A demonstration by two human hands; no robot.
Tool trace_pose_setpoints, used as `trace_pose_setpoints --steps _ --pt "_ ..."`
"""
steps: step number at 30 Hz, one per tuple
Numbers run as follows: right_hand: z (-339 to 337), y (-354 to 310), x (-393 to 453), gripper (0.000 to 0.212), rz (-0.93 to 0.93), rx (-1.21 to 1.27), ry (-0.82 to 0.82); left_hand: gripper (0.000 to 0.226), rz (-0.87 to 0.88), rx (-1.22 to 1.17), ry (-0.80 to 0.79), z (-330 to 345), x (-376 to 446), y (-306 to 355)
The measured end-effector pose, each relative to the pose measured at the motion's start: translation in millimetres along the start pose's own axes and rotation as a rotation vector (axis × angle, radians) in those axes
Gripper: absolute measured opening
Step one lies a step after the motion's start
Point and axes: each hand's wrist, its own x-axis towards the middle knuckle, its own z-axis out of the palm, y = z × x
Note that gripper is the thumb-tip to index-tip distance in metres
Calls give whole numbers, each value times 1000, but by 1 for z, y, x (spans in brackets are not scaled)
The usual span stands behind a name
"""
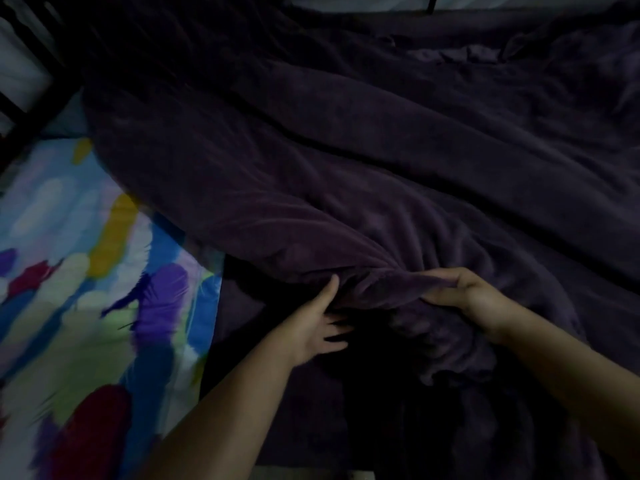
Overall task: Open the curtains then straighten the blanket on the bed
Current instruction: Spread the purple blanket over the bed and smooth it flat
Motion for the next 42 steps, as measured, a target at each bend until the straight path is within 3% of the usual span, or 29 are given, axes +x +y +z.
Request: trace_pose_setpoints --steps 4,7,9,21,23,25,28,29,32,34,37,39,42 --pt "39 4 -32 28 27 155 -53 49 164 -488 -7 28 -28 -9" --pt "70 11 -60 26 36 192 -71 20 270 -529 118 21 -61 -16" --pt "102 16 -83 26 34 159 -106 13 358 -498 190 3 -96 -26" --pt "340 30 -150 38 -144 -239 -187 25 505 -294 366 -132 -321 -40" --pt "368 49 -143 50 -210 -598 -176 16 514 -277 425 -154 -335 -45" --pt "388 76 -129 69 -91 -927 -260 20 488 -229 484 -178 -329 -62" --pt "396 119 -114 49 165 -1127 -366 38 310 158 641 -207 -303 -110" --pt "391 130 -109 41 230 -1149 -353 35 239 300 649 -215 -295 -126" --pt "366 154 -95 31 383 -1109 -259 9 -7 425 636 -236 -285 -170" --pt "353 164 -91 8 444 -1034 -219 17 -70 540 605 -246 -285 -182" --pt "345 171 -78 19 382 -1146 -153 24 -21 585 627 -259 -284 -182" --pt "344 173 -66 26 232 -1249 -35 10 61 532 686 -267 -281 -179" --pt "347 169 -45 59 15 -1276 95 28 188 476 821 -275 -268 -169"
